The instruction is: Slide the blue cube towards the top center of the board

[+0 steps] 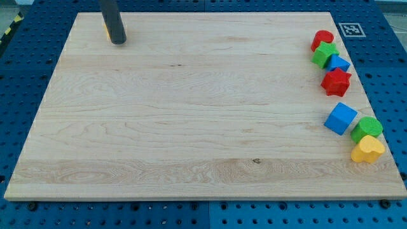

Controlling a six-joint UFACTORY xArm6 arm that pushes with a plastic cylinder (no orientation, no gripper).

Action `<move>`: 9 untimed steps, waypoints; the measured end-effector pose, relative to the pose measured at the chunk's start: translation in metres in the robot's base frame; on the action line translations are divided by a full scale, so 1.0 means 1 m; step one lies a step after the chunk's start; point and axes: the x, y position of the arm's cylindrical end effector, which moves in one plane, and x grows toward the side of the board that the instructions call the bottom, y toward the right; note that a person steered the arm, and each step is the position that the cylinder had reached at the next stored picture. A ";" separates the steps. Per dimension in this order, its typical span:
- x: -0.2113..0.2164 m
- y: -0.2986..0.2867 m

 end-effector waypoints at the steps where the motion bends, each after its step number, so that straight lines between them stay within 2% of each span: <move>1: 0.010 0.027; 4: 0.164 0.227; 5: 0.194 0.249; 6: 0.201 0.258; 7: 0.167 0.259; 9: 0.159 0.340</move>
